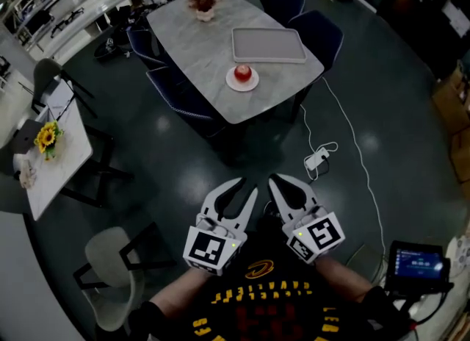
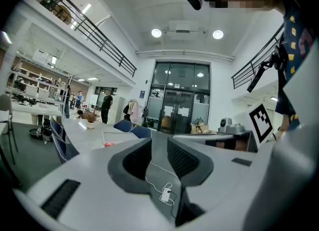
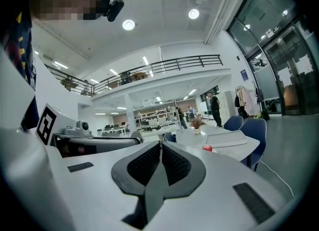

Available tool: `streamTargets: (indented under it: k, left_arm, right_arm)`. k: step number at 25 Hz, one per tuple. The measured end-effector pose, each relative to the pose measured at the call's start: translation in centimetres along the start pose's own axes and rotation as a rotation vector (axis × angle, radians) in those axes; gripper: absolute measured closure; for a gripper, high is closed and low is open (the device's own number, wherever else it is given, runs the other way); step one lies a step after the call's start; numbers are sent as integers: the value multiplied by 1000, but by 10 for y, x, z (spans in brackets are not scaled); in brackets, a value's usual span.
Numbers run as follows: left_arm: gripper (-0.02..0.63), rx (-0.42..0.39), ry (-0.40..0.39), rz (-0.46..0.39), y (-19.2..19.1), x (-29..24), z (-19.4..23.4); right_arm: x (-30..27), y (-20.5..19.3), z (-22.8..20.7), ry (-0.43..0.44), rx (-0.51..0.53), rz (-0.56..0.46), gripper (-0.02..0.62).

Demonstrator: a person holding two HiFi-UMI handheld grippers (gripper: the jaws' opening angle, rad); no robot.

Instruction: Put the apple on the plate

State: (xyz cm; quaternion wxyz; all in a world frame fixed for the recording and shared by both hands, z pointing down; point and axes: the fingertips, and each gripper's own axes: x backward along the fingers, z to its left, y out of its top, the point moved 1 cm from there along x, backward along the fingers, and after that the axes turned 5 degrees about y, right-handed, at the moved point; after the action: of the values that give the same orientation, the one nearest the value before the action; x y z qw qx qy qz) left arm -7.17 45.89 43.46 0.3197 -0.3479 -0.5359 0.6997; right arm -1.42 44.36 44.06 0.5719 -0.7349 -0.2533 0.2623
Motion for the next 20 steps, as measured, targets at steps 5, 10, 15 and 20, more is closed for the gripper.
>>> streamTargets:
  k: [5,10,15,20]
  left_arm:
    - [505,13,46,21,2,-50,8]
    - [505,25,101,35,9,-97,9]
    - [505,31,152,59,15,-134,3]
    - [505,31,172,65,20,-171,-11]
  right_arm:
    - [-20,7,-48,39,-15,20,588]
    - [-27,18,-96,79,-36,26,588]
    - [-26,29,-136,116,-55,28,588]
    - [-22,35,-174,148,-69,31,588]
